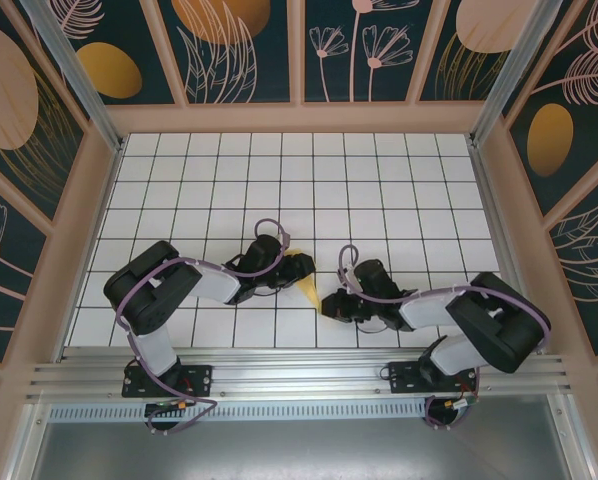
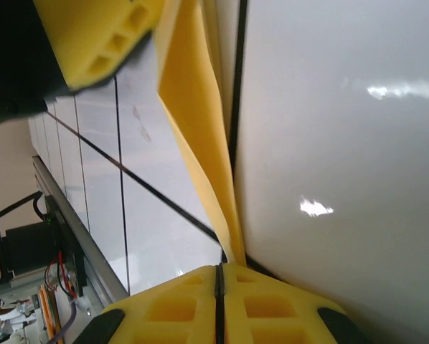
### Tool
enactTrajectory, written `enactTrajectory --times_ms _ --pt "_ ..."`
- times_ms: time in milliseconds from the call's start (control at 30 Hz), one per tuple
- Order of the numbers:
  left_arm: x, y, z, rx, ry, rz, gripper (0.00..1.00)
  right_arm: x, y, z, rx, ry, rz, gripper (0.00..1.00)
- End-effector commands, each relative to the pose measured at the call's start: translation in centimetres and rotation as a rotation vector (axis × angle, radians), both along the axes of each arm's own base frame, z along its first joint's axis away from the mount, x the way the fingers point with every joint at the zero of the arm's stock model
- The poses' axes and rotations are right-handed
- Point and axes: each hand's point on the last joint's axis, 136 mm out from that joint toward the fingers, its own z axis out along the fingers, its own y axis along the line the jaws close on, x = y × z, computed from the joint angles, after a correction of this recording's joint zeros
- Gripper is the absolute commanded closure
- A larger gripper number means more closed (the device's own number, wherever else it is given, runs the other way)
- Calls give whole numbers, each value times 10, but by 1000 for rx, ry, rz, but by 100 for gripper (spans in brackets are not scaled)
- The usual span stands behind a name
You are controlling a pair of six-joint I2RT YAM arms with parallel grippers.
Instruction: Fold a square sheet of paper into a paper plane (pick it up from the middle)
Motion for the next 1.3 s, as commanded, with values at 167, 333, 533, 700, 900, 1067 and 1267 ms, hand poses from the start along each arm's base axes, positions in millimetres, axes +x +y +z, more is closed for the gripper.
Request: enactTrajectory --times_ms 167,333,533,700,900,1067,1267 --pt "-27 29 -64 186 154 -12 53 4 3 35 22 -13 13 87" --pt "-26 27 -62 179 152 -15 53 32 24 53 54 -65 -1 87" --pt "-26 26 -59 171 151 -14 53 59 30 27 24 -10 -76 87" --pt "-26 27 -59 174 151 -11 53 46 22 -10 -42 89 -69 87" --pt "-26 27 -59 178 150 -10 53 23 -8 -38 -152 137 -93 88" --pt "-25 27 -59 186 150 -11 52 27 -6 -18 -126 80 -86 87" --pt "-25 28 -59 185 150 -10 52 43 16 29 -9 -25 -55 87"
